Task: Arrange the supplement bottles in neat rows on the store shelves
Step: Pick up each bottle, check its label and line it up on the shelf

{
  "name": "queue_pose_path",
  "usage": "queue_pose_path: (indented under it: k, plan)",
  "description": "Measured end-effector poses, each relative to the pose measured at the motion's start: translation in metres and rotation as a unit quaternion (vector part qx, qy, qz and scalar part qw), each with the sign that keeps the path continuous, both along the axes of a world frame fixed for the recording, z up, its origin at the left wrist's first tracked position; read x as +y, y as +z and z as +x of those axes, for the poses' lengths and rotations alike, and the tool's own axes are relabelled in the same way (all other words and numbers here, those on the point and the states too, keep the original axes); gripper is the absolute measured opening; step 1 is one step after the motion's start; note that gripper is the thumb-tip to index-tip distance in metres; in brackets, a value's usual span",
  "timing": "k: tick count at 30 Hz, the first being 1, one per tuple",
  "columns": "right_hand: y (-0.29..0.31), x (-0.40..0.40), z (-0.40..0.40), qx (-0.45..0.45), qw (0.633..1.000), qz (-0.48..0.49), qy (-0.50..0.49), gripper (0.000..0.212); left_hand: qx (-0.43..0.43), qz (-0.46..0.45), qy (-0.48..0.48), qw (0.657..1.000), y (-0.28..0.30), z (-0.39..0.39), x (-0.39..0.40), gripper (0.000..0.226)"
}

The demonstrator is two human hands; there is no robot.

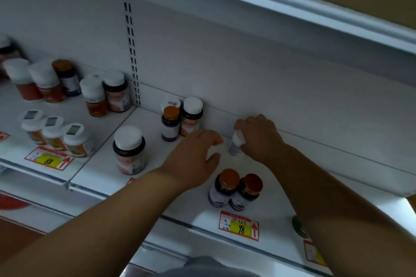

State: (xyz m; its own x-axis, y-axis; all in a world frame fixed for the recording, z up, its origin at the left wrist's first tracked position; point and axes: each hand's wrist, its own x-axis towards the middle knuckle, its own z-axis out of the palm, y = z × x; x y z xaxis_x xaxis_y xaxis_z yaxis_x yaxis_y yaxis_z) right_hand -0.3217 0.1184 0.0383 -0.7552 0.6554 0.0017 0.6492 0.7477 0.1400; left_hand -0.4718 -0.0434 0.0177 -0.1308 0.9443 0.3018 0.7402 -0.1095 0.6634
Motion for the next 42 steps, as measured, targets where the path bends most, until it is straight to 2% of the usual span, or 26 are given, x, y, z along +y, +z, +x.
queue_pose_path:
  k: [2,5,6,8,10,11,13,15,18,19,21,23,25,29,32,37,39,42]
  plan:
    - [0.011,-0.007,0.002,0.094,0.993,-0.069,-0.013,0.05,-0.057,-0.004,0.028,0.998,0.0,-0.001,-0.001,0.04]
    - [0.039,-0.029,-0.003,0.259,0.945,-0.19,-0.059,0.04,-0.121,-0.013,0.04,0.992,0.004,-0.006,-0.002,0.067]
    - [0.049,-0.04,-0.005,0.287,0.932,-0.207,-0.079,0.043,-0.16,-0.025,0.033,0.986,0.008,-0.009,-0.004,0.066]
    - [0.065,-0.061,-0.006,0.316,0.914,-0.221,-0.125,0.063,-0.262,-0.053,0.004,0.964,0.018,-0.012,-0.009,0.05]
    - [0.076,-0.079,-0.002,0.364,0.882,-0.253,-0.161,0.07,-0.388,-0.075,-0.033,0.918,0.026,-0.013,-0.014,0.033]
    - [0.079,-0.089,0.0,0.398,0.857,-0.286,-0.162,0.067,-0.463,-0.091,-0.052,0.88,0.029,-0.013,-0.017,0.032]
    - [0.084,-0.109,0.004,0.444,0.818,-0.344,-0.124,0.053,-0.581,-0.132,-0.11,0.795,0.034,-0.013,-0.024,0.048]
    - [0.084,-0.125,0.003,0.462,0.801,-0.369,-0.092,0.033,-0.614,-0.177,-0.174,0.75,0.036,-0.014,-0.034,0.062]
    - [0.078,-0.148,0.0,0.513,0.772,-0.355,-0.127,0.023,-0.633,-0.205,-0.238,0.707,0.031,-0.014,-0.05,0.054]
    - [0.074,-0.156,0.002,0.533,0.756,-0.347,-0.154,0.026,-0.633,-0.212,-0.237,0.706,0.029,-0.011,-0.055,0.055]
    - [0.069,-0.173,0.008,0.554,0.741,-0.314,-0.213,0.038,-0.606,-0.211,-0.23,0.732,0.024,-0.002,-0.063,0.057]
    - [0.066,-0.187,0.018,0.546,0.751,-0.265,-0.26,0.047,-0.58,-0.195,-0.229,0.757,0.021,0.01,-0.072,0.053]
    - [0.067,-0.2,0.031,0.531,0.757,-0.247,-0.29,0.051,-0.573,-0.195,-0.244,0.758,0.02,0.023,-0.079,0.049]
    - [0.078,-0.226,0.065,0.536,0.745,-0.267,-0.292,0.035,-0.566,-0.225,-0.277,0.743,0.019,0.052,-0.091,0.05]
    - [0.085,-0.24,0.101,0.551,0.74,-0.252,-0.293,0.027,-0.527,-0.235,-0.306,0.757,0.019,0.083,-0.091,0.045]
    - [0.08,-0.248,0.192,0.567,0.731,-0.198,-0.324,0.024,-0.4,-0.216,-0.32,0.831,0.023,0.176,-0.08,0.055]
    - [0.075,-0.247,0.241,0.551,0.746,-0.173,-0.332,0.024,-0.358,-0.199,-0.319,0.854,0.023,0.224,-0.077,0.062]
    - [0.068,-0.239,0.311,0.524,0.765,-0.147,-0.344,0.022,-0.317,-0.176,-0.285,0.887,0.015,0.291,-0.074,0.06]
